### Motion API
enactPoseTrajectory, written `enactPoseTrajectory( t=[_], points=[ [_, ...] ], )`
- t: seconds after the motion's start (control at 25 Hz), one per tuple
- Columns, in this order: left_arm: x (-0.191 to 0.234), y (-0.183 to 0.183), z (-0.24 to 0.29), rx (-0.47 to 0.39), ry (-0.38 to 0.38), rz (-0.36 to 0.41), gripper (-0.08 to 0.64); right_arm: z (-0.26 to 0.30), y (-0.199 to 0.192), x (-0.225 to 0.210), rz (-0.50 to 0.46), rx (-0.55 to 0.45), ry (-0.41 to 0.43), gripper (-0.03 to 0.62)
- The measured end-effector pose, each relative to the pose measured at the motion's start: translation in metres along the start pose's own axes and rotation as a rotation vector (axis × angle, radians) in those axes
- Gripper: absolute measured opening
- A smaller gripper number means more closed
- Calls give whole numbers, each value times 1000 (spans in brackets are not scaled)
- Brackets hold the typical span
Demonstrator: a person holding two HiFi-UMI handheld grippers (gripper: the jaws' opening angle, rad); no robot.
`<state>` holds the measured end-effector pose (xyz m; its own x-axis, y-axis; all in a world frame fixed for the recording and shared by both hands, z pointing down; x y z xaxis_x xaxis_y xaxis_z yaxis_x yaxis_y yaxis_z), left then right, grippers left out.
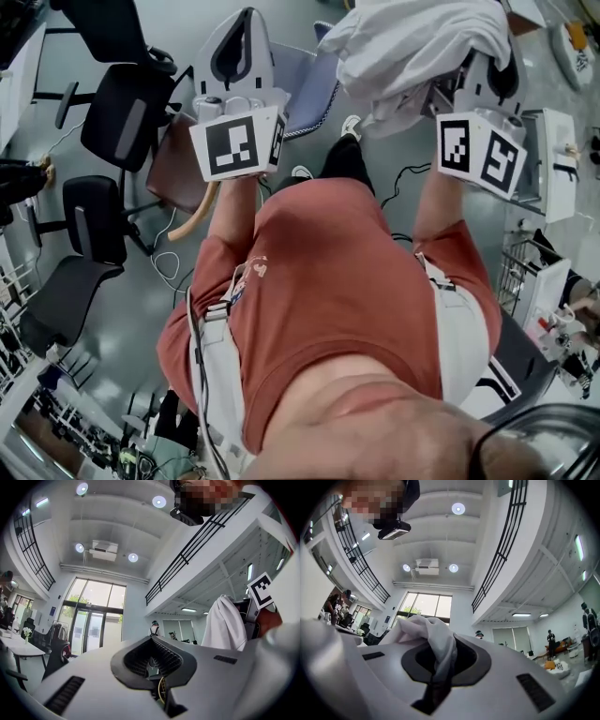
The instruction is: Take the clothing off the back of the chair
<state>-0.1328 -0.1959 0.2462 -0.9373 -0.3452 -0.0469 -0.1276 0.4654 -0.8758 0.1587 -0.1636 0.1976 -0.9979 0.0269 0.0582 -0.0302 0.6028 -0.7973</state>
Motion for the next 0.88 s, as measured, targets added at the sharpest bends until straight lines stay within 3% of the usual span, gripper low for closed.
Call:
enactPoseTrajectory(
  t=[0.28, 0.88],
  points=[
    [0, 16, 10, -29, -11, 3, 14, 0, 21, -1, -74, -44, -30, 46],
    [-9, 22, 23, -30, -35, -17, 14, 0, 7, -4, -77, 49, -12, 46]
  ],
)
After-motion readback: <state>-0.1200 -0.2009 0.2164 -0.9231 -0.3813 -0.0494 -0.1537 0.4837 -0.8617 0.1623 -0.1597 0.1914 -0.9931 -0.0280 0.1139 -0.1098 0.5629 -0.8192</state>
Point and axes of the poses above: the fingertips, and each gripper's own axes: z forward along the fingers, x to its left, y out of its top, the point moved 6 cm from there along -z, backward along the fingers, and after that the axes turned 15 degrees about -x, right-handed, at the moved point
